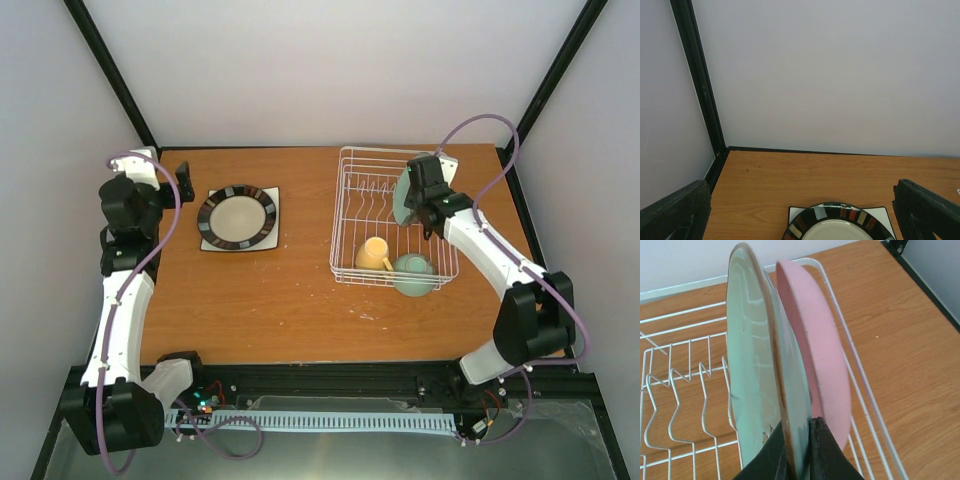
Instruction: Load the mixed dishes into the dish rack
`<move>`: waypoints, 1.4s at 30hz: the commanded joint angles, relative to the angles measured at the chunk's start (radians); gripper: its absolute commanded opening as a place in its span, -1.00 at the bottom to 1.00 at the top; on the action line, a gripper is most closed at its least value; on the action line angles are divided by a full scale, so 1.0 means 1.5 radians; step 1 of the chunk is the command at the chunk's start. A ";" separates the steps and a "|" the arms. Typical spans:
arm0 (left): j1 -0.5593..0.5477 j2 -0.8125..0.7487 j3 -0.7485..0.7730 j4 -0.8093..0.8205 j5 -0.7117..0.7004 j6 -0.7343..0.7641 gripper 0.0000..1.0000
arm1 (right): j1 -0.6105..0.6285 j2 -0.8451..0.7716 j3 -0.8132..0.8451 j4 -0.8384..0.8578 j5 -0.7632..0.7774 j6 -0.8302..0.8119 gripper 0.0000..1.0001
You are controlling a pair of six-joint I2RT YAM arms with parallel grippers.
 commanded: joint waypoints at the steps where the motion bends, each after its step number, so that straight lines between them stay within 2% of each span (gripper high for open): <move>1: 0.003 0.009 0.021 -0.014 -0.007 0.009 1.00 | -0.004 0.039 0.049 0.054 -0.005 -0.012 -0.94; 9: 0.003 0.051 0.053 -0.061 -0.023 0.009 0.99 | 0.001 0.095 0.073 0.046 -0.045 -0.014 -0.91; 11: 0.003 0.055 0.056 -0.061 -0.026 0.008 0.99 | 0.002 0.097 0.071 0.047 -0.053 -0.014 -0.68; 14: 0.003 0.062 0.058 -0.061 -0.022 0.004 0.99 | 0.002 0.092 0.059 0.062 -0.072 -0.020 -0.15; 19: 0.003 0.086 0.066 -0.107 -0.009 -0.008 0.99 | 0.005 0.068 0.040 0.081 -0.080 -0.025 0.34; 31: 0.023 0.191 0.124 -0.206 0.107 -0.073 0.99 | 0.004 -0.078 -0.017 0.100 0.015 -0.080 0.68; 40: 0.053 0.269 0.156 -0.272 0.186 -0.091 0.99 | 0.002 -0.188 -0.039 0.106 0.049 -0.110 0.73; 42: 0.069 0.302 0.165 -0.293 0.234 -0.089 0.90 | 0.002 -0.199 -0.040 0.104 0.045 -0.115 0.73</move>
